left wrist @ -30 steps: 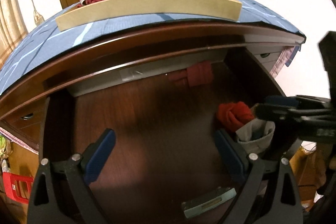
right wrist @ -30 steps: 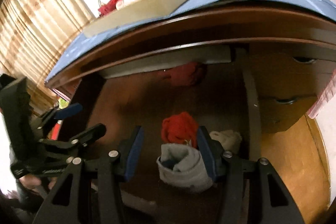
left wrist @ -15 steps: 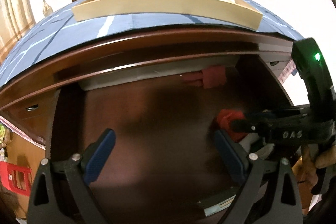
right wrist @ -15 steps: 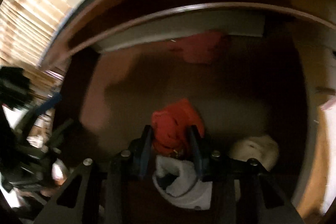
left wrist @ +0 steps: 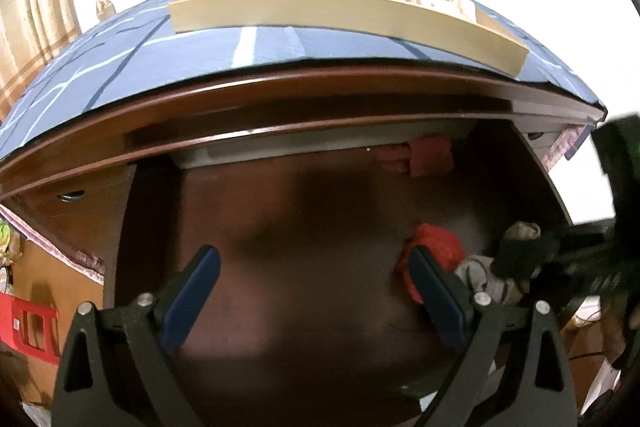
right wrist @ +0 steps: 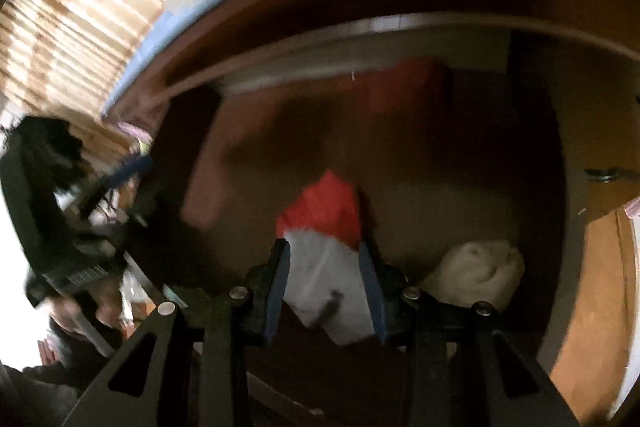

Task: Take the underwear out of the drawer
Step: 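Grasp the red sock with the left tool while the right tool grasps the grey sock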

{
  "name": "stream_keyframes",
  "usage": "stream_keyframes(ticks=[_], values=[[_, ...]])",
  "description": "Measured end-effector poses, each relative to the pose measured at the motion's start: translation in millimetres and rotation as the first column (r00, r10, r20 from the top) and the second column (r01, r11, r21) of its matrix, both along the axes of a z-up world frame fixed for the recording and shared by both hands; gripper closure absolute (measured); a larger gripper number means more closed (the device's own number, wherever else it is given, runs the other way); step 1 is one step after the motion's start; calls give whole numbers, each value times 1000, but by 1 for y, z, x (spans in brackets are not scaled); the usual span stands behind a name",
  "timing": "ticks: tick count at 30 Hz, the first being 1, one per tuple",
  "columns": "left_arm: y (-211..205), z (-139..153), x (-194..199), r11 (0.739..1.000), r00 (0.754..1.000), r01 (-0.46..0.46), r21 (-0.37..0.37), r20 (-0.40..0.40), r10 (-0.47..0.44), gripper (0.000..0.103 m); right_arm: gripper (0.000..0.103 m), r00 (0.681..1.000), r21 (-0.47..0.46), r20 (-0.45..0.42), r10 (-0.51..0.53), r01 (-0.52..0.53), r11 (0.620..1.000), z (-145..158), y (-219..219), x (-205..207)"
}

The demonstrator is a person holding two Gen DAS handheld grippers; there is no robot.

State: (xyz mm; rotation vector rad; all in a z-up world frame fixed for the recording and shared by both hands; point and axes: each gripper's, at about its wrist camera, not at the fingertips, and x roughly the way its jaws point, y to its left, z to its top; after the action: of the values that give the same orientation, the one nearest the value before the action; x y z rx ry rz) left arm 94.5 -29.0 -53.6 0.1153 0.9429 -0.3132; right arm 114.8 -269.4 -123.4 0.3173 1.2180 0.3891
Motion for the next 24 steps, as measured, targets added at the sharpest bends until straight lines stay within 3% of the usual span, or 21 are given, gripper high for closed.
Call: stream_keyframes(ticks=[4, 6, 9, 12, 14, 16, 19, 24], values=[[5, 4, 0, 1000, 1000, -9, 3, 10, 9, 7, 59, 998, -64, -32, 60, -62, 996, -13, 13, 1], [7, 6, 0, 1000, 1000, -13, 1, 13, 13, 7, 38, 995, -105, -42, 95, -99, 990, -16, 20, 1], [10, 7, 1, 1000, 1000, -20, -5, 15, 20, 7, 37, 984, -125, -87, 153, -163, 979, -23, 28, 1], [12, 7, 2, 1000, 1000, -25, -17, 4, 25, 7, 37, 987, -170, -113, 118, -136, 976, -31, 25, 9], [11, 7, 1, 1000, 1000, -16, -14, 4, 16, 7, 37, 980, -124, -172, 100, -123, 985, -39, 17, 15], [10, 7, 1, 1000, 1000, -15, -9, 8, 15, 7, 37, 980, -114, -179, 92, -114, 987, -39, 12, 16], [9, 8, 2, 1000, 1000, -4, -16, -1, 4, 7, 42, 972, -180, -183, 146, -179, 967, -36, 22, 14], [1, 5, 2, 999, 999, 35, 5, -19, -35, 7, 66, 969, -253, -191, 155, -201, 946, -36, 19, 11]])
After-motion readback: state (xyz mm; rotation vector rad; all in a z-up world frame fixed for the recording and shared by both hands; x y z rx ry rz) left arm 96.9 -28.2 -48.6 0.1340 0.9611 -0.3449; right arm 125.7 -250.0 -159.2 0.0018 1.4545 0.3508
